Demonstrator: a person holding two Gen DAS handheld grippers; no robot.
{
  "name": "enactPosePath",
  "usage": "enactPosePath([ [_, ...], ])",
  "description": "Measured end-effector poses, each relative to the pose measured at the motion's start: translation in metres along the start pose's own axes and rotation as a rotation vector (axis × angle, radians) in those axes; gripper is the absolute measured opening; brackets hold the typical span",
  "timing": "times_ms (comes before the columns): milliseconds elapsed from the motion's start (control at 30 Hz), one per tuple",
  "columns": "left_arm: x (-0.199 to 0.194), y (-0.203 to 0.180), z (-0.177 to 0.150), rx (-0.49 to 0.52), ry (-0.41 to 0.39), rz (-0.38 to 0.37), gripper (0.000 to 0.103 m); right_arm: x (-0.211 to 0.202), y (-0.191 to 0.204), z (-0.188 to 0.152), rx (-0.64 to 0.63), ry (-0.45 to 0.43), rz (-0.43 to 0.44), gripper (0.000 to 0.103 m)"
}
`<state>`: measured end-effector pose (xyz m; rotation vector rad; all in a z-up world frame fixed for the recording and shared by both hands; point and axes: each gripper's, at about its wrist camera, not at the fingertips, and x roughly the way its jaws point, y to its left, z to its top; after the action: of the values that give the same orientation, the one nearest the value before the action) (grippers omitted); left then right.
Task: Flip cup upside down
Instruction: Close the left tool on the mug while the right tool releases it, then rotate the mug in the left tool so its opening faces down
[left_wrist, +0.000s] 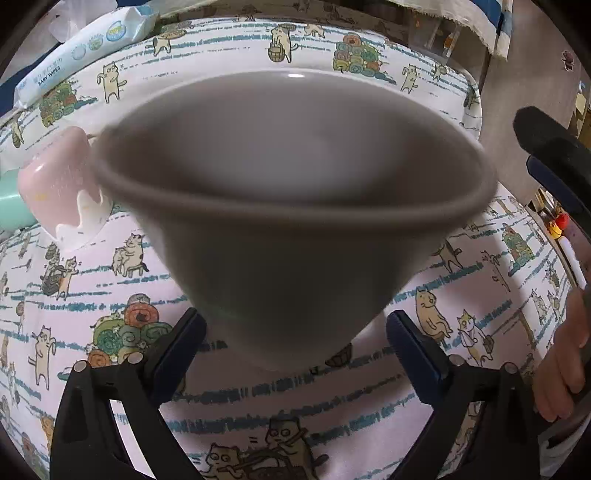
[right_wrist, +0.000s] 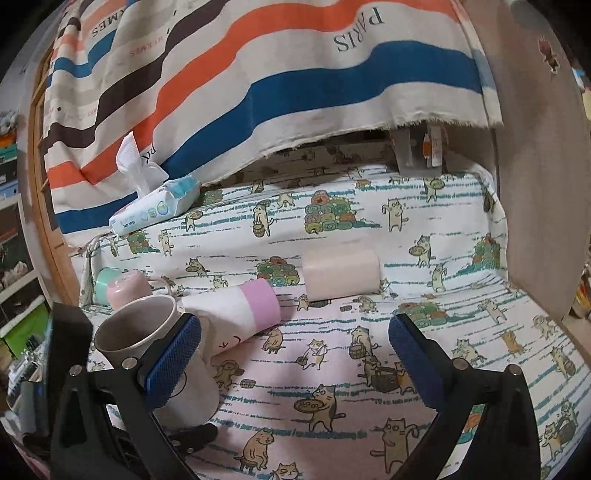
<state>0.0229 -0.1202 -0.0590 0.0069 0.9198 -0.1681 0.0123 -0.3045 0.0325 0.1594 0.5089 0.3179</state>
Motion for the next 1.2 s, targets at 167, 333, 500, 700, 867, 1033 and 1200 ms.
enactPosePath([
  [167,-0.004,0.003,0.000,0.008,0.013,0.018,0.075,0.000,0.001,-0.001,-0.010,0.000,-0.002,0.102],
  [333,-0.014,0.001,-0.010,0.043,0.014,0.014,0.075,0.001,0.002,-0.001,-0.017,0.004,-0.007,0.102],
  [500,-0.034,-0.003,-0.021,0.098,0.002,0.029,0.075,0.001,0.004,-0.001,-0.022,0.004,0.003,0.102],
  [700,-0.047,-0.002,-0.021,0.121,-0.030,0.034,0.075,0.002,0.007,-0.003,-0.043,0.009,0.019,0.102],
  [867,-0.049,0.001,-0.020,0.096,-0.022,0.026,0.075,0.004,0.005,-0.004,-0.036,0.023,0.021,0.102],
  [1033,-0.058,0.001,-0.021,0.096,-0.044,0.028,0.075,0.004,0.006,-0.004,-0.042,0.024,0.027,0.102],
  [1200,-0.061,0.002,-0.022,0.089,-0.049,0.031,0.075,0.005,0.008,-0.005,-0.052,0.032,0.027,0.102],
])
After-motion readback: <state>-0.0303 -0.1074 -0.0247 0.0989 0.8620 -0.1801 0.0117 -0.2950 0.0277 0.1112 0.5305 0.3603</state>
